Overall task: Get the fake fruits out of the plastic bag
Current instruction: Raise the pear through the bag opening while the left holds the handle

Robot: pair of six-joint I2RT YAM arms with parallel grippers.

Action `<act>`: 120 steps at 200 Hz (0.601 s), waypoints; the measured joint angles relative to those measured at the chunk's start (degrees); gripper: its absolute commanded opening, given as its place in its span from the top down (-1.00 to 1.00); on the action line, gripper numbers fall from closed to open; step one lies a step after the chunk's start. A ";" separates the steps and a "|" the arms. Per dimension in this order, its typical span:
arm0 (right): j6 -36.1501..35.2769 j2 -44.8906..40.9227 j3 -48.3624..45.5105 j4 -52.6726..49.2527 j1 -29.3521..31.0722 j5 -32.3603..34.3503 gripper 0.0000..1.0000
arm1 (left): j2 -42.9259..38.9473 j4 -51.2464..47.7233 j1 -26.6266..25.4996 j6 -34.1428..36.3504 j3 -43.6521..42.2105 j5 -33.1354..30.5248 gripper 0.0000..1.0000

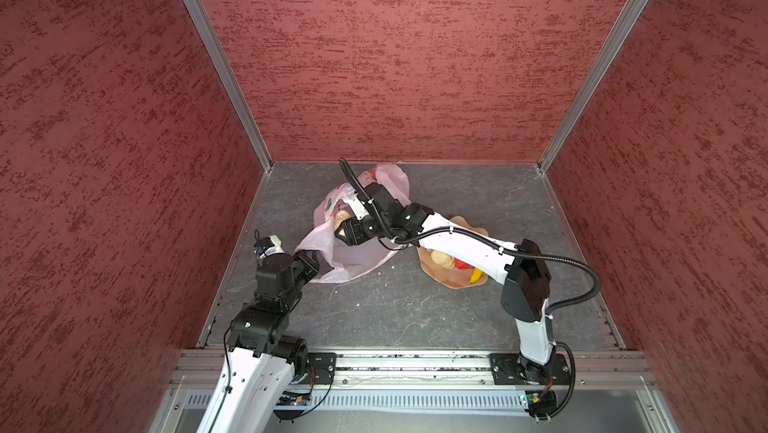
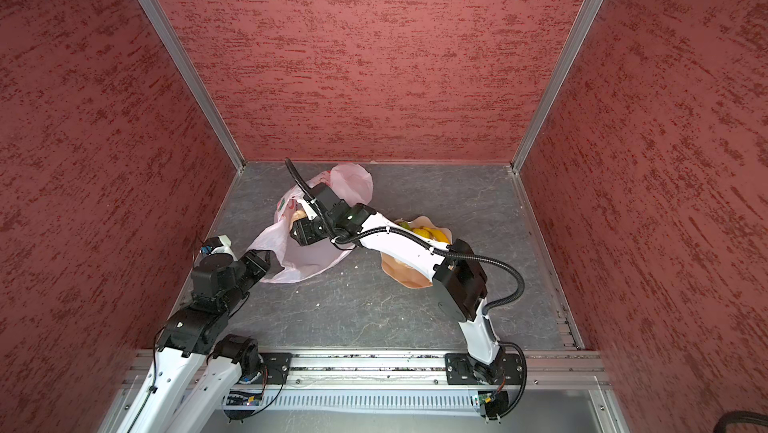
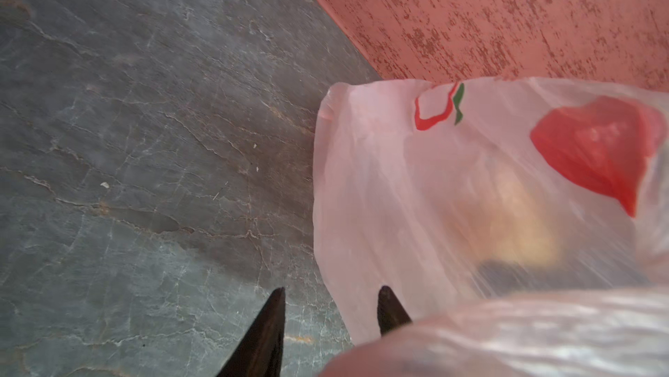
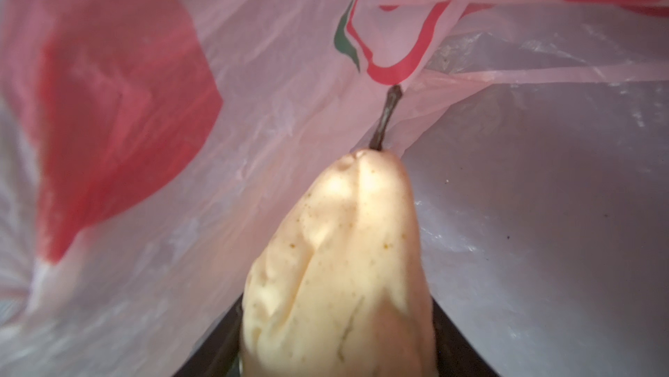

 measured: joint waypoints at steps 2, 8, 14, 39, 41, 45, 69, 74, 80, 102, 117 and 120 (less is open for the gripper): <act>-0.02 -0.07 0.00 -0.09 0.00 -0.09 0.33 | 0.13 0.39 0.00 0.20 -0.13 -0.33 0.24; -0.09 -0.31 -0.07 -0.22 0.00 -0.46 0.33 | 0.42 1.49 0.00 0.33 -0.46 -1.31 0.26; -0.13 -0.48 -0.07 -0.42 0.00 -0.85 0.33 | 0.72 2.60 0.00 0.50 -0.70 -2.29 0.28; -0.55 -1.29 -0.07 -1.20 0.00 -2.45 0.33 | 1.86 7.50 0.00 1.38 -1.31 -6.29 0.32; -0.57 -1.38 -0.07 -1.29 0.00 -2.56 0.33 | 2.01 7.91 0.00 1.42 -1.36 -6.58 0.32; -0.63 -1.51 -0.07 -1.40 0.00 -2.78 0.33 | 2.23 8.72 0.00 1.51 -1.44 -7.13 0.32; -0.96 -2.29 -0.09 -2.05 0.02 -3.80 0.33 | 4.90 13.11 -0.17 2.58 -1.55 -9.86 0.34; -0.96 -2.45 -0.09 -2.19 0.02 -4.00 0.33 | 5.77 14.16 -0.26 2.89 -1.55 -10.45 0.34; -0.98 -2.67 -0.13 -2.23 0.02 -4.31 0.33 | 6.64 15.13 -0.37 3.15 -1.60 -10.91 0.35; -1.18 -3.50 -0.50 -2.27 0.04 -5.81 0.33 | 10.19 19.30 -1.09 4.09 -2.29 -13.11 0.39; -1.46 -3.89 -0.52 -2.32 0.11 -6.75 0.33 | 12.68 21.57 -1.53 4.61 -2.56 -14.53 0.39; -1.60 -3.98 -0.52 -2.34 0.11 -6.99 0.33 | 13.27 22.05 -1.57 4.74 -2.58 -14.78 0.39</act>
